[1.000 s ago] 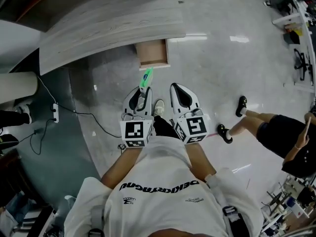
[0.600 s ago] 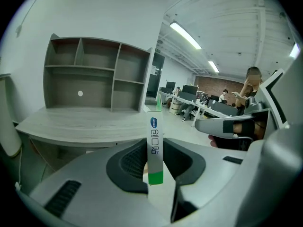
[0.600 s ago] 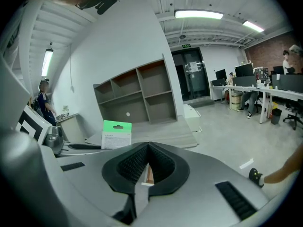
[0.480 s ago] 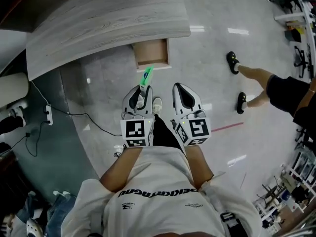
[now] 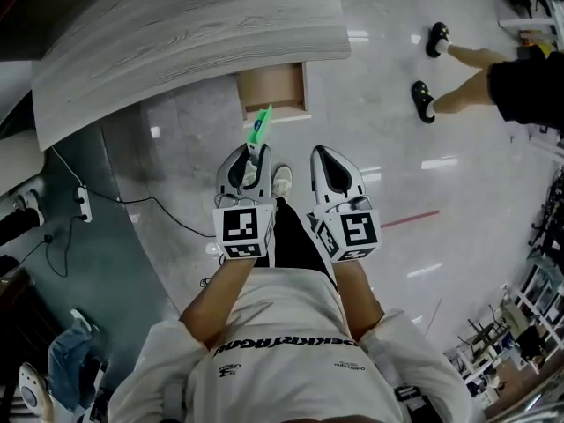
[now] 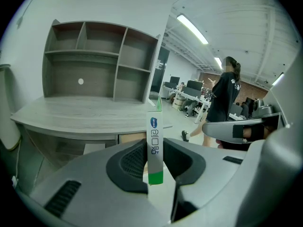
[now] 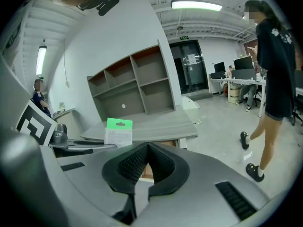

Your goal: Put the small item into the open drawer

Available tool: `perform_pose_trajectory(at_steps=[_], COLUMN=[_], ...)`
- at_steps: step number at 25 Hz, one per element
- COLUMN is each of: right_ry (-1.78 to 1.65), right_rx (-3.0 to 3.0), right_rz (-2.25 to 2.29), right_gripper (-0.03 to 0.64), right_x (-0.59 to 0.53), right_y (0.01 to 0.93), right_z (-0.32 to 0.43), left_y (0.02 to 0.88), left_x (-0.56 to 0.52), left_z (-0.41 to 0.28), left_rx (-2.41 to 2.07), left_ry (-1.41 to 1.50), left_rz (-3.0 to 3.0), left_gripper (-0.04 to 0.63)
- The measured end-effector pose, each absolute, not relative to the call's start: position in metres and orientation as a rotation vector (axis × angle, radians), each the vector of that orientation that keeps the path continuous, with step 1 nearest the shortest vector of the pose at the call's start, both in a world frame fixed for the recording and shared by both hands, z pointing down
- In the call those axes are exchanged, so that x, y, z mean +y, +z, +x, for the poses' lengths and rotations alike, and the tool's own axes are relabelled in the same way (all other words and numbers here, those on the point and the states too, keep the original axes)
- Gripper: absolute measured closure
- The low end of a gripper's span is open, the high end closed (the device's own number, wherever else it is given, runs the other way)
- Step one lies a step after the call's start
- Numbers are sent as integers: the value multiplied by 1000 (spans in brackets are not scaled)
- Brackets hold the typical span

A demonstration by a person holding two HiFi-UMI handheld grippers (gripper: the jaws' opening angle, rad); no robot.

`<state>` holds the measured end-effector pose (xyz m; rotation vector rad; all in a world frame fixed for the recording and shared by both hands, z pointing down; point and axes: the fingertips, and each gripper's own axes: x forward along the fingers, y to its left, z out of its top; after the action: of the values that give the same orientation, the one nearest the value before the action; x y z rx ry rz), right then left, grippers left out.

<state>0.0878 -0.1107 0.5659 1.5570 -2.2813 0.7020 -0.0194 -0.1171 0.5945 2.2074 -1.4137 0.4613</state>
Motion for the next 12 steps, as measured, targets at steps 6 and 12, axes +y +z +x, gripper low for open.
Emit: perform_pose_trajectory(at_steps=[6, 12], right_ry=[727, 734], right_rx=[-2264, -2265], right_rz=[1544, 1531], right_gripper=[584, 584], right_x=[-109, -112], right_y=[591, 604], right_z=[94, 97], left_y=[623, 646], left_x=[-120, -126], left_z=[-12, -2], left_rx=[-1412, -1409], left_ry=[477, 490], left_rz=[2184, 2157], left_gripper=[492, 492])
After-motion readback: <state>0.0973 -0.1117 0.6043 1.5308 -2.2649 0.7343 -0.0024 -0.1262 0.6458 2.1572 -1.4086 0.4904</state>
